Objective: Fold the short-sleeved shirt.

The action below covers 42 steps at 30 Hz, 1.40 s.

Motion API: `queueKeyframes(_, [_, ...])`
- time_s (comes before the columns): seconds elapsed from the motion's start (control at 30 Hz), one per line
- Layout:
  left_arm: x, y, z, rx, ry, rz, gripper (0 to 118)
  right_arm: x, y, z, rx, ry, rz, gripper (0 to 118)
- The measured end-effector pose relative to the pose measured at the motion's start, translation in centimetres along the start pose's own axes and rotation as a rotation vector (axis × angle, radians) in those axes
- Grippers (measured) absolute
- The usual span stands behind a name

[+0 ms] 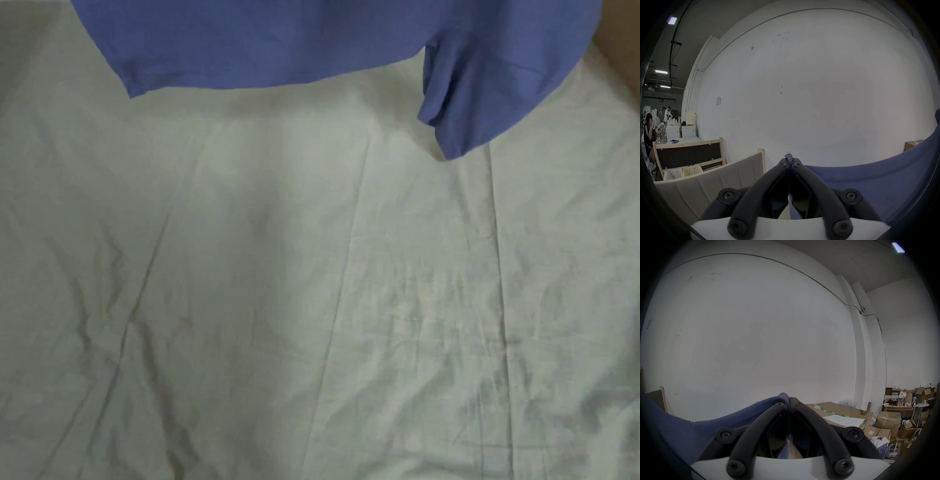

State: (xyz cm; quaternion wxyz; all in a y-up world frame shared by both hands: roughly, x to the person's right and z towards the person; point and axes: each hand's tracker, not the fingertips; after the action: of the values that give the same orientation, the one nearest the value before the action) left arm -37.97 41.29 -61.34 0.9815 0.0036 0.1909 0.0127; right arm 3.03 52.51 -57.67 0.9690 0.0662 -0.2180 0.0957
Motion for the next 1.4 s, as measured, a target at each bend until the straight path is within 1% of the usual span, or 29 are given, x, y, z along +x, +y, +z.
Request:
queueKeyframes(0.07, [-0.2, -1.6, 0.3, -0.022, 0.002, -0.002, 0, -0.3, -1.2, 0.0, -0.031, 0.03, 0.0, 1])
queueKeyframes(0.13, [-0.8, -3.1, 1.3, -0.043, -0.003, 0.028, 0, -0.2, -2.7, 0.8, -0.086, 0.08, -0.042, 1])
queueKeyframes(0.2, [-1.6, -4.6, 2.6, -0.085, -0.041, 0.042, 0, 0.1, -4.5, 2.4, -0.138, 0.129, -0.056, 1])
queueKeyframes(0.23, [-2.1, -5.4, 3.1, -0.109, -0.045, 0.033, 0, 0.4, -5.5, 3.2, -0.176, 0.133, -0.04, 1])
queueKeyframes(0.3, [-3.0, -7.2, 4.7, -0.13, -0.047, 0.018, 0, 1.2, -7.4, 5.1, -0.216, 0.186, -0.053, 1])
queueKeyframes(0.37, [-4.2, -9.1, 6.4, -0.176, -0.039, 0.004, 0, 2.2, -9.3, 7.1, -0.263, 0.227, -0.031, 1])
queueKeyframes(0.4, [-5.1, -10.2, 7.3, -0.213, -0.048, 0.011, 0, 2.7, -10.4, 8.5, -0.289, 0.241, 0.001, 1])
queueKeyframes(0.5, [-7.8, -13.4, 11.2, -0.286, -0.047, 0.085, 0, 4.6, -14.1, 12.7, -0.362, 0.29, -0.005, 0])
queueKeyframes(0.53, [-8.8, -14.5, 12.7, -0.308, -0.044, 0.116, 0, 5.3, -15.5, 14.2, -0.393, 0.312, -0.027, 1])
queueKeyframes(0.57, [-9.7, -15.5, 14.1, -0.336, -0.05, 0.123, 0, 6.0, -16.7, 15.4, -0.421, 0.322, -0.038, 1])
queueKeyframes(0.63, [-11.7, -17.8, 17.6, -0.379, -0.06, 0.179, 0, 7.5, -19.7, 18.3, -0.48, 0.349, -0.054, 1])
queueKeyframes(0.7, [-13.5, -20.2, 20.7, -0.421, -0.08, 0.207, 0, 8.7, -22.5, 21.3, -0.509, 0.364, -0.041, 0])
queueKeyframes(0.8, [-15.7, -24.3, 25.4, -0.49, -0.087, 0.196, 0, 10.2, -26.6, 26.9, -0.602, 0.428, -0.046, 1])
queueKeyframes(0.87, [-16.9, -27.2, 28.4, -0.553, -0.099, 0.184, 0, 11.5, -29.8, 29.5, -0.671, 0.435, -0.053, 1])
queueKeyframes(0.9, [-17.4, -28.6, 29.7, -0.59, -0.107, 0.164, 0, 12.1, -31.4, 30.9, -0.709, 0.45, -0.065, 1])
queueKeyframes(0.93, [-18.0, -29.9, 31.2, -0.601, -0.114, 0.159, 0, 12.7, -32.8, 32.3, -0.745, 0.468, -0.06, 1])
queueKeyframes(1.0, [-18.8, -32.1, 33.7, -0.666, -0.126, 0.116, 0, 13.7, -35.3, 34.9, -0.784, 0.482, -0.043, 0])
queueKeyframes(1.1, [-20.0, -34.9, 36.8, -0.713, -0.139, 0.1, 0, 15.3, -38.3, 38.7, -0.841, 0.493, -0.08, 0])
queueKeyframes(1.17, [-20.4, -36.1, 38.5, -0.751, -0.136, 0.065, 0, 16.3, -39.9, 40.9, -0.88, 0.494, -0.087, 1])
queueKeyframes(1.23, [-21.0, -36.9, 40.1, -0.756, -0.127, 0.057, 0, 17.3, -41.2, 43.1, -0.888, 0.475, -0.074, 1])
queueKeyframes(1.33, [-22.1, -37.5, 41.8, -0.778, -0.089, 0.026, 0, 18.9, -42.8, 45.6, -0.932, 0.445, -0.082, 1])
queueKeyframes(1.37, [-22.5, -37.6, 42.1, -0.78, -0.087, 0.018, 0, 19.4, -43.2, 46.2, -0.946, 0.431, -0.102, 1])
queueKeyframes(1.4, [-22.9, -37.8, 42.4, -0.787, -0.075, 0.013, 0, 20.3, -43.9, 46.6, -0.968, 0.42, -0.145, 1])
